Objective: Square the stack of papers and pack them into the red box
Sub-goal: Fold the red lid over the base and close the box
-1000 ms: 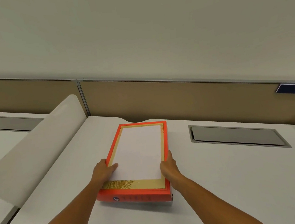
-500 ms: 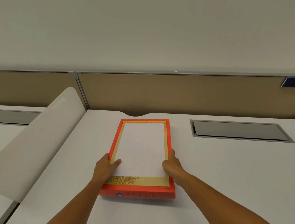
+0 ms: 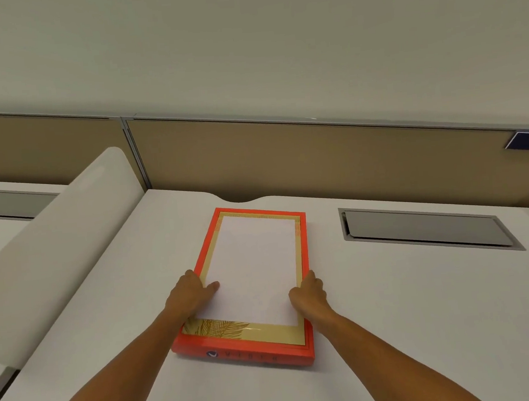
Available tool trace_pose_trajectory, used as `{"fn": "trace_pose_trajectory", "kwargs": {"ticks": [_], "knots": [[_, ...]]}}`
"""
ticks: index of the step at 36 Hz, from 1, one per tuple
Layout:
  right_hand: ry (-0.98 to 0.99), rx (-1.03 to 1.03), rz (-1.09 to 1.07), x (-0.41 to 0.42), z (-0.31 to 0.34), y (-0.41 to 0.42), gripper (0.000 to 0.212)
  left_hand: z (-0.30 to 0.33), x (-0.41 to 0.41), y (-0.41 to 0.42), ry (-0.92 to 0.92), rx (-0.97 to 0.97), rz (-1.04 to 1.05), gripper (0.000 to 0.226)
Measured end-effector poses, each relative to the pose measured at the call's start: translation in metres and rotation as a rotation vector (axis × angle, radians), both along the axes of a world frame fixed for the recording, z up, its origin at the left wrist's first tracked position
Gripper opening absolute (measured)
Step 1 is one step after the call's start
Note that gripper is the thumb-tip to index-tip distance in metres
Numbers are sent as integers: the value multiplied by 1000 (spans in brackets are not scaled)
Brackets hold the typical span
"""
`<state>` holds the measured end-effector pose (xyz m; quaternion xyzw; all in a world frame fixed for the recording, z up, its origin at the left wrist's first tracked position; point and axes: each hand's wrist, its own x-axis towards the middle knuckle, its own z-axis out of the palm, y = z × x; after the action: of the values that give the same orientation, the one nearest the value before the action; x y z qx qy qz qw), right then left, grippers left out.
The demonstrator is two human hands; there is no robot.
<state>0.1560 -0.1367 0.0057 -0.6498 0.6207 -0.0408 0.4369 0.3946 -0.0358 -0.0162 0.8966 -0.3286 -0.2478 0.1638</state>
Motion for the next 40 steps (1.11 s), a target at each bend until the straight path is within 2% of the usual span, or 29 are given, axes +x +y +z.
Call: {"fn": "trace_pose_trajectory", "kwargs": {"ticks": [4,6,11,16,24,40], "knots": [[-21,-94,52,5,-1,-11,80,-4,-4,-11,-219,-96,-176,91],[33,-222,127,10,-3,-14,78,-1,-5,-20,-326,-101,-310,93],[209,-440,365,26,-8,-29,76,-1,-5,-44,-420,-52,-524,94],[288,-519,449,39,-17,-45,85,-9,0,-57,-436,-47,-537,110],[345,-593,493,35,-42,-49,93,-22,-1,-55,-488,-25,-545,94],[398,-668,487,38,-50,-47,96,-29,1,-54,-531,-37,-544,90]]}}
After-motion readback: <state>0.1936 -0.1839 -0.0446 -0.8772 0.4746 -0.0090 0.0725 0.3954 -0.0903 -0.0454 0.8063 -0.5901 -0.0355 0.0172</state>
